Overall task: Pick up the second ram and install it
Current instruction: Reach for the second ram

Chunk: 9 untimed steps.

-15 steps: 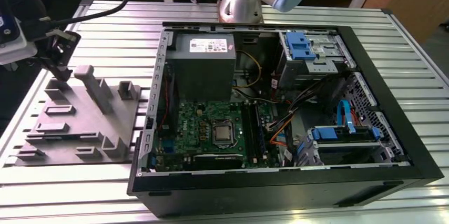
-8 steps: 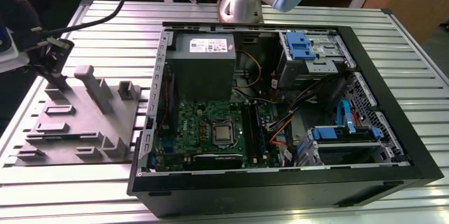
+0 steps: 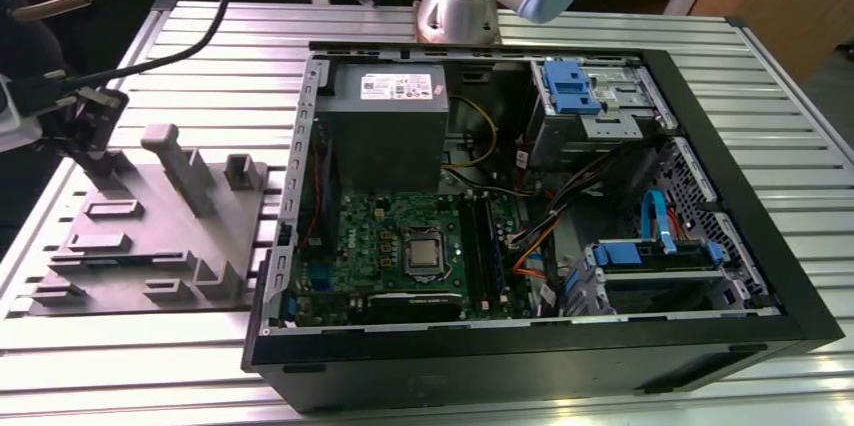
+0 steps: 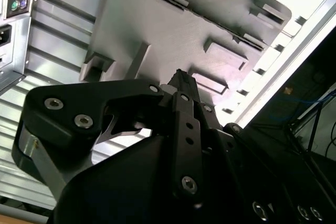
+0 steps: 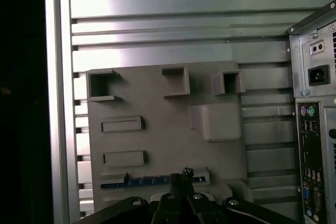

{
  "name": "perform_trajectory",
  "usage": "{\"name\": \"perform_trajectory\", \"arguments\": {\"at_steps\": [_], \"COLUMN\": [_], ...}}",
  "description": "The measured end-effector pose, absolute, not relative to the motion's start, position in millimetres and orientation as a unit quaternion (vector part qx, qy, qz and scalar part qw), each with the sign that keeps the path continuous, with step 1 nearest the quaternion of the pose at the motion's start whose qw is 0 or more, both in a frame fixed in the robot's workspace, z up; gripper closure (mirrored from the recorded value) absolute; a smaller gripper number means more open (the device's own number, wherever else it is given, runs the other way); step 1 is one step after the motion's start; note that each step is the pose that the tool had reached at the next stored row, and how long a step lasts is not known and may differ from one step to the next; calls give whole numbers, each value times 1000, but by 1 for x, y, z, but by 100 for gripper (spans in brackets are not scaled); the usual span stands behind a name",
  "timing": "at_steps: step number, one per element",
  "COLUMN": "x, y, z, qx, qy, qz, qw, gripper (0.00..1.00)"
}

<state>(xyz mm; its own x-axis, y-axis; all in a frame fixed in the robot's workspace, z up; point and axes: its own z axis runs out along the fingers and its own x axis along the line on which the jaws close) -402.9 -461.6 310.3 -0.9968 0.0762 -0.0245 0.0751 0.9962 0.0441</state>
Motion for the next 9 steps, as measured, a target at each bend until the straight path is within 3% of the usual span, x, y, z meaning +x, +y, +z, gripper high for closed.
{"name": "perform_trajectory", "arguments": {"at_steps": [9], "x": [-413], "y": [-465], "z": [297], "qx": [38], "qy": [999], "qz": [22], "qw": [13], "gripper": [90]}}
